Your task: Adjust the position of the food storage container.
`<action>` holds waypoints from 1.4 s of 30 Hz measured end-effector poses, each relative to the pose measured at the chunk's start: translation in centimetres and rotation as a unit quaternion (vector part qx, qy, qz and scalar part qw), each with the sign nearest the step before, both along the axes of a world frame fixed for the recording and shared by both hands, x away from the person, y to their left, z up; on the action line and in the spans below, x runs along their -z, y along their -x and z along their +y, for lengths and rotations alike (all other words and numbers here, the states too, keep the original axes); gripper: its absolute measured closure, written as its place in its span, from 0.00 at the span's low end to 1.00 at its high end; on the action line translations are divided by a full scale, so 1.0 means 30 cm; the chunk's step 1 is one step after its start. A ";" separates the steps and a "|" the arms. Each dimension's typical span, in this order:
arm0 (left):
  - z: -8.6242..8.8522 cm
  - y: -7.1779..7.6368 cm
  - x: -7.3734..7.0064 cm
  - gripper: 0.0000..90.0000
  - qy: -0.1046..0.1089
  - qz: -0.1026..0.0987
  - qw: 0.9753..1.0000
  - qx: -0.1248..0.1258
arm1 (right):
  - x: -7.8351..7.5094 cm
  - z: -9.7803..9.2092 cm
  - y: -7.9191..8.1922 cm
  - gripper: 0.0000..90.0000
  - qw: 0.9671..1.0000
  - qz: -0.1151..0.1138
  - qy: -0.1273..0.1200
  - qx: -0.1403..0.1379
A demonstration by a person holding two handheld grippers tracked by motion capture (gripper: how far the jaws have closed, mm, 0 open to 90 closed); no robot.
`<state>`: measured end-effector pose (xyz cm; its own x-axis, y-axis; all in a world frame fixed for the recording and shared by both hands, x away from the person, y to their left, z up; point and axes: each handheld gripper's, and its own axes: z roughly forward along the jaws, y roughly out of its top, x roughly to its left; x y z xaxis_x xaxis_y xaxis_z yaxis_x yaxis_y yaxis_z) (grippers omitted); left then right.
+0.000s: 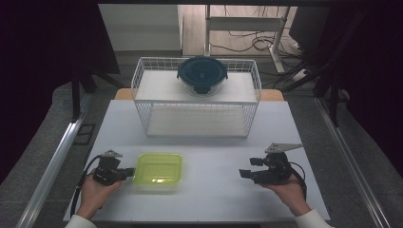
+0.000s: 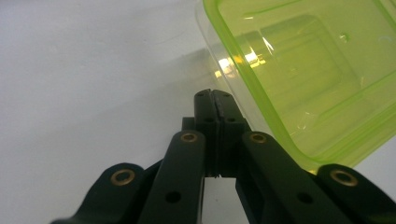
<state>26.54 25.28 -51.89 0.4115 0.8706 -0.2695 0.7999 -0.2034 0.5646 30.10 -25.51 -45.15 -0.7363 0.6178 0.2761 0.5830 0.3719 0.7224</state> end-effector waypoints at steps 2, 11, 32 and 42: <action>-0.003 -0.002 0.001 1.00 0.000 0.001 1.000 0.000 | 0.001 0.000 -0.001 0.30 1.000 -0.001 0.000 -0.001; -0.040 -0.015 0.000 1.00 0.005 0.004 1.000 0.010 | 0.002 0.000 -0.002 0.30 1.000 0.002 0.000 -0.001; -0.282 -0.072 -0.021 1.00 -0.003 -0.003 0.997 0.082 | 0.005 -0.002 -0.006 0.30 1.000 0.005 0.001 0.000; -0.404 -0.076 -0.019 1.00 -0.011 -0.004 0.992 0.123 | 0.003 -0.004 -0.005 0.30 1.000 0.003 -0.001 0.000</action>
<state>28.83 13.17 -51.33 0.6143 0.7496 -0.2465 0.7197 -0.4041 0.5646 30.24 -25.63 -45.23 -0.7342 0.6175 0.2824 0.5878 0.3697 0.7196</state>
